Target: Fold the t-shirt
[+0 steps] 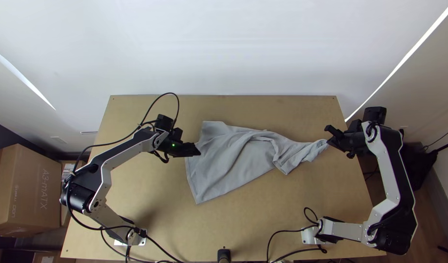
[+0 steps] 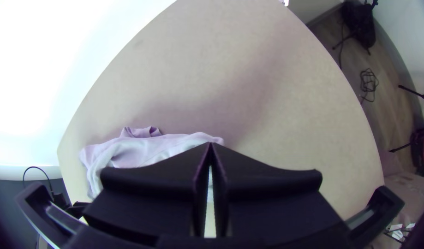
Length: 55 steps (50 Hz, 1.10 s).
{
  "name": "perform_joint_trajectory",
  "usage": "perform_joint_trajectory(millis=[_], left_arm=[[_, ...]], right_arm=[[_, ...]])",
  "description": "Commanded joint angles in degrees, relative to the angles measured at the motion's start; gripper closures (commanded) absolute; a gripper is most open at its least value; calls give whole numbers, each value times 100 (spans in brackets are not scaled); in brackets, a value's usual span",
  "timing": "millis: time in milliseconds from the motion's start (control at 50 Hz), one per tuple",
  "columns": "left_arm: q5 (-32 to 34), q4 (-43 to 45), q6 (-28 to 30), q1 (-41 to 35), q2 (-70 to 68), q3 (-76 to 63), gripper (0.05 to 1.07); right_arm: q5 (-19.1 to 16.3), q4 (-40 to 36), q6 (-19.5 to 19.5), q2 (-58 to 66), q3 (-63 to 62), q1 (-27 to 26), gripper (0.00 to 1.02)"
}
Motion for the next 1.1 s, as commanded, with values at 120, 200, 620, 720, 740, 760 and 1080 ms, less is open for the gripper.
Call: perform_joint_trajectory(millis=[120, 200, 620, 720, 740, 760, 1080], left_arm=[[-11, 258, -243, -39, 223, -171, 39], [-11, 320, -261, -56, 267, -189, 39], [-11, 671, -480, -135, 548, -145, 39], [-11, 671, -480, -162, 592, -145, 39], [-11, 671, -480, -171, 601, -154, 39], [-11, 680, -480, -171, 610, -154, 39], [-3, 777, -586, -285, 742, 13, 39]], right_arm=[[-57, -58, 141, -122, -39, -51, 100], [-66, -49, 141, -148, -48, -51, 100], [-57, -49, 141, -209, -48, -166, 100], [-57, -49, 141, -209, -74, -201, 100], [-57, -49, 141, -209, -83, -210, 100], [-57, -49, 141, -209, -83, -218, 100], [-57, -49, 132, -209, -232, -227, 100]])
